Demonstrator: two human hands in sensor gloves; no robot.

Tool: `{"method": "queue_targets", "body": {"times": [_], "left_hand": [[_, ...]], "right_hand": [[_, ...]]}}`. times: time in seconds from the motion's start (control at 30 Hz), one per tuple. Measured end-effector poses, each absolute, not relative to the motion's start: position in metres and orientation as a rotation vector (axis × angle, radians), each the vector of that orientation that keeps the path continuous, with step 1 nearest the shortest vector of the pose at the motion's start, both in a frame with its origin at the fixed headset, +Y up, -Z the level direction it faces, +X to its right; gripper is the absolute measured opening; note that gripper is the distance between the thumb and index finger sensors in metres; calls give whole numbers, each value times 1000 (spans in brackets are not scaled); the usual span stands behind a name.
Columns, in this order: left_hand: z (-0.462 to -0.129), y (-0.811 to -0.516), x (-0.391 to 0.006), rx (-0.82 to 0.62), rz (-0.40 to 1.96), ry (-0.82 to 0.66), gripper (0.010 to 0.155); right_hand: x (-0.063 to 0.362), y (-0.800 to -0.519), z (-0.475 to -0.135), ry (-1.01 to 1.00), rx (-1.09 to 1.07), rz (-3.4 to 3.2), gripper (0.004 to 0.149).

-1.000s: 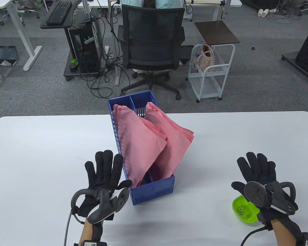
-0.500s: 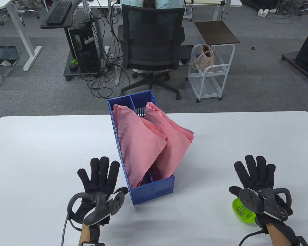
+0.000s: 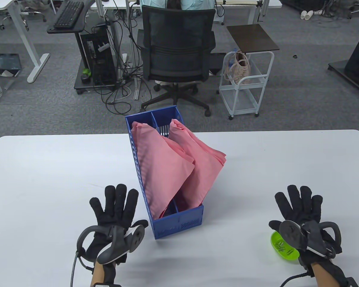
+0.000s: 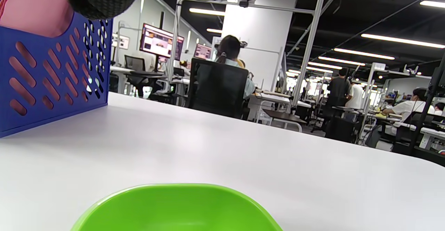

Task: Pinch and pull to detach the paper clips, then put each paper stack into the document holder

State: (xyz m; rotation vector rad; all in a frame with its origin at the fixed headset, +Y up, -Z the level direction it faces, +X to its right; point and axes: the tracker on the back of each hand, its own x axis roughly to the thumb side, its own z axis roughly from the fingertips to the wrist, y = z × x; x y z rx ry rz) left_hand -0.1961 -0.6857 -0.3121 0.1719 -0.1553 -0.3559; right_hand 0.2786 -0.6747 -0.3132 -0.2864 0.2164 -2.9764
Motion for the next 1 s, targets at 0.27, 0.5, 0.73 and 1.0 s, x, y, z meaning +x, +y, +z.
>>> {"method": "queue_targets", "body": {"times": [0.27,0.5,0.73,1.0], "left_hand": [[-312,-685,-198,178,-358,-151,92],[-311,-686,-199,173,-355,-147,92],[-311,-687,-200,166,-359,-147,91],[-312,-688,-200,159,-365,-150,92]], "right_hand": [[276,-676,-314,195,-298,-2961,84],[275,-677,-313,183,-300,-2955,84],[274,-679,-314,168,-306,-2947,84],[273,-680,-314,165,-318,-2941,84]]}}
